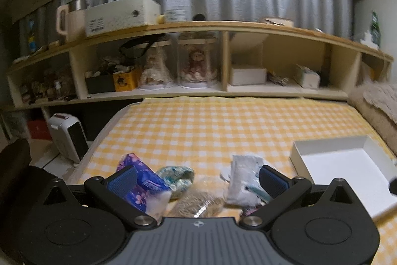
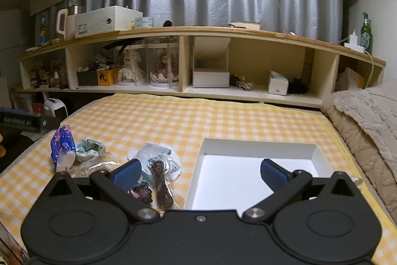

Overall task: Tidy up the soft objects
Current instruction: 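Grasp the purple pad pack with the left tool while the right tool grasps the crocheted flower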

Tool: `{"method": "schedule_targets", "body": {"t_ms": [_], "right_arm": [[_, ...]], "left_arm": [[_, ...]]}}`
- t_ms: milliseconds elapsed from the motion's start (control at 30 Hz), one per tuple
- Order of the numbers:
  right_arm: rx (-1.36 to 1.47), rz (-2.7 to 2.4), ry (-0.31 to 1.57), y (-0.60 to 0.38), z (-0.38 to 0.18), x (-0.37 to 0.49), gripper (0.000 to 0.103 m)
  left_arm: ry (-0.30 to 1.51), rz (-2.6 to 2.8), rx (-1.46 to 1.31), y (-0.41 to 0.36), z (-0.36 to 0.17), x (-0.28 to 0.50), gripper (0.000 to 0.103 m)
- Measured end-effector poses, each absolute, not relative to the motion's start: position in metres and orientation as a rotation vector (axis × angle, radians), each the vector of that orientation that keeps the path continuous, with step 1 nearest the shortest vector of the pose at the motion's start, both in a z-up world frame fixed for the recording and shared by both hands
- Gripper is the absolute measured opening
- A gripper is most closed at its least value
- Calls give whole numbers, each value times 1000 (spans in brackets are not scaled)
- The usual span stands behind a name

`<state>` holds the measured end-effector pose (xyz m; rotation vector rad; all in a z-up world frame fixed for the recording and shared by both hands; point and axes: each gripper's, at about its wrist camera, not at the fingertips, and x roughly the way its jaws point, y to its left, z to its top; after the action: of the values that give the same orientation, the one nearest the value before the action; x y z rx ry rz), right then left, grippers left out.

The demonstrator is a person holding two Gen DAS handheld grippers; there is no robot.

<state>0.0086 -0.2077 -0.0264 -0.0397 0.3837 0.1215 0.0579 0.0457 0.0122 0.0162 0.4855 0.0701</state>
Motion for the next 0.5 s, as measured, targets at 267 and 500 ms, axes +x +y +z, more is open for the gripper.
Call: {"method": "schedule_targets", "body": {"t_ms": [267,500], "right_arm": [[-100,194,359,-181,-24,37,103],[-125,282,408,-153,-32,63,103]], "left_arm": [[562,190,-138,82,10,108,103],[663,372,-333,137,-14,158,103]]}}
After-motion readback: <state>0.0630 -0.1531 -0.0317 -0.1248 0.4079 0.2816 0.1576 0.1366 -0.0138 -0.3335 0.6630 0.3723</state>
